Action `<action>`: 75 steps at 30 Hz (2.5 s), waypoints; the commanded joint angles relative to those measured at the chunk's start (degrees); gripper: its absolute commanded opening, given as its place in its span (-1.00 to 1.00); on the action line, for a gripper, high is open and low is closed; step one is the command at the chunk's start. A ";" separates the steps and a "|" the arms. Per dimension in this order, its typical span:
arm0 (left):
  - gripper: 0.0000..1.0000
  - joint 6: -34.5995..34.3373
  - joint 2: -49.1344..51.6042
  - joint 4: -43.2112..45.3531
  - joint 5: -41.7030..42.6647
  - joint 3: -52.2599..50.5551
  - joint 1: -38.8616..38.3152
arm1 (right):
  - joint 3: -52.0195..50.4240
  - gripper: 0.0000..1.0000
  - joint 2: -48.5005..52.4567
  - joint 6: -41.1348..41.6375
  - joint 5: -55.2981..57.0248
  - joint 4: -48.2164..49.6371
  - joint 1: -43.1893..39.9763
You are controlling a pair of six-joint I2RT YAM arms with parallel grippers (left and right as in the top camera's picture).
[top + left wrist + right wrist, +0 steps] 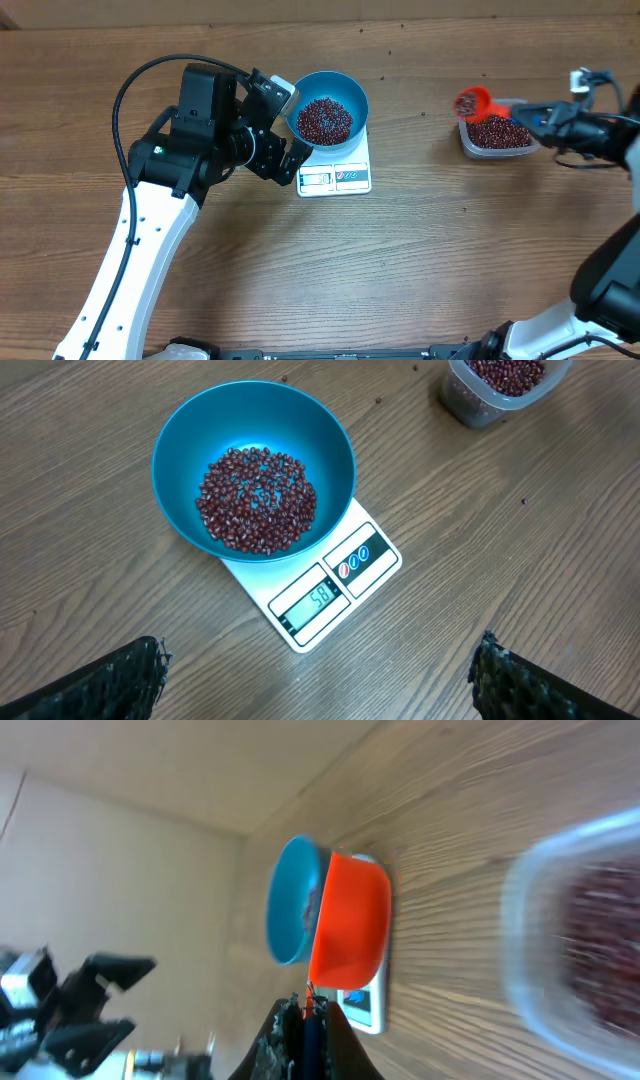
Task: Scoop item into bowl and weigh 150g on scale
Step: 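Lift the filled scoop and carry it over the bowl, then tilt the scoop with the right gripper to pour beans into bowl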
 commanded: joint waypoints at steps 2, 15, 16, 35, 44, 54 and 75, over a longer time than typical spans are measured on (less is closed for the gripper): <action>0.99 -0.83 -0.39 0.26 -0.42 1.31 0.09 | -0.42 -0.92 0.39 -1.22 -3.52 2.21 6.62; 0.99 -0.83 -0.39 0.26 -0.42 1.31 0.09 | 1.09 -0.92 0.00 12.20 10.78 16.26 26.53; 0.99 -0.83 -0.39 0.26 -0.42 1.31 0.09 | 1.55 -0.92 -0.15 12.22 12.90 16.24 27.98; 0.99 -0.83 -0.39 0.26 -0.42 1.33 0.09 | 6.36 -0.92 -9.70 8.50 62.60 16.00 50.86; 0.99 -0.83 -0.39 0.26 -0.42 1.31 0.09 | 6.34 -0.92 -9.86 2.82 82.88 15.23 61.53; 0.99 -0.83 -0.39 0.26 -0.42 1.31 0.09 | 6.34 -0.92 -9.86 2.86 85.20 15.19 62.71; 0.99 -0.83 -0.39 0.26 -0.42 1.31 0.09 | 6.36 -0.92 -20.37 5.51 70.97 12.15 57.24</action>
